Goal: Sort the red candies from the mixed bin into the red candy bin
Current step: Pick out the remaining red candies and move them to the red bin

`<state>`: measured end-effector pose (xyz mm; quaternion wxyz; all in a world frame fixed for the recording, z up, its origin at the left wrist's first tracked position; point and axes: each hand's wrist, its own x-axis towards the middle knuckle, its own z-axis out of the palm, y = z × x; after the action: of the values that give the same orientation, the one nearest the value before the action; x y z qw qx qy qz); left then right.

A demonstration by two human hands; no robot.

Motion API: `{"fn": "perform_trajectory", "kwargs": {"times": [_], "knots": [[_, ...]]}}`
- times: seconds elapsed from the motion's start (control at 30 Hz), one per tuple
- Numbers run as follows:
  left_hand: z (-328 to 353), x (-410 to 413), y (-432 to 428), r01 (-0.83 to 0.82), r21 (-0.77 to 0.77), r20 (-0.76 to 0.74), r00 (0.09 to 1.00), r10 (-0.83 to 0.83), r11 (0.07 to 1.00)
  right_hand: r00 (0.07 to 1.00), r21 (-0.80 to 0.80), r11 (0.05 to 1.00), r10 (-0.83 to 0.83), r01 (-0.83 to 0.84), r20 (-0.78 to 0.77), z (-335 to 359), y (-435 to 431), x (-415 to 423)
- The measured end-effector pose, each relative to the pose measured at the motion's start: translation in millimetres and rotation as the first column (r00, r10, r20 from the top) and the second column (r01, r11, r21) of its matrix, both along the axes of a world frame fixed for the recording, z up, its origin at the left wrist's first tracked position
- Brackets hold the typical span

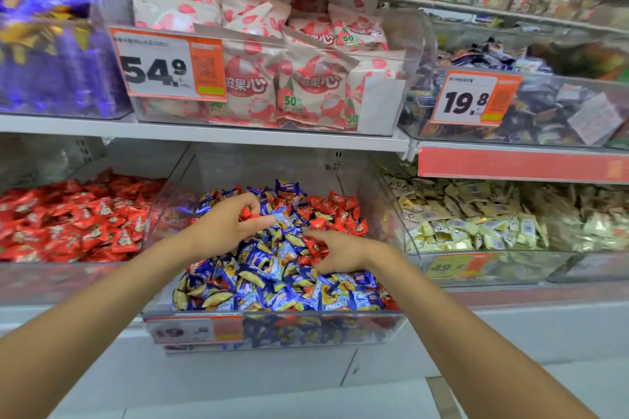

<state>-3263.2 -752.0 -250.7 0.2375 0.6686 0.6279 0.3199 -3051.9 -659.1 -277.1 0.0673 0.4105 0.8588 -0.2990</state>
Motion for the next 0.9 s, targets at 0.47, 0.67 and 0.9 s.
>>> {"fn": "perform_trajectory", "kwargs": {"times": [0.47,0.67,0.9], "knots": [[20,18,-7,-0.027,-0.068,0.226,0.973,0.042,0.997,0.758,-0.293,0.95,-0.266,0.103,-0.596,45,-12,24],[22,43,-4,0.085,-0.089,0.262,0.963,-0.059,0.992,0.708,-0.307,0.942,-0.311,0.139,-0.634,61,-25,53],[13,58,6,0.073,-0.07,0.231,0.971,-0.055,0.995,0.8,-0.205,0.974,-0.196,0.093,-0.567,63,-39,75]]}}
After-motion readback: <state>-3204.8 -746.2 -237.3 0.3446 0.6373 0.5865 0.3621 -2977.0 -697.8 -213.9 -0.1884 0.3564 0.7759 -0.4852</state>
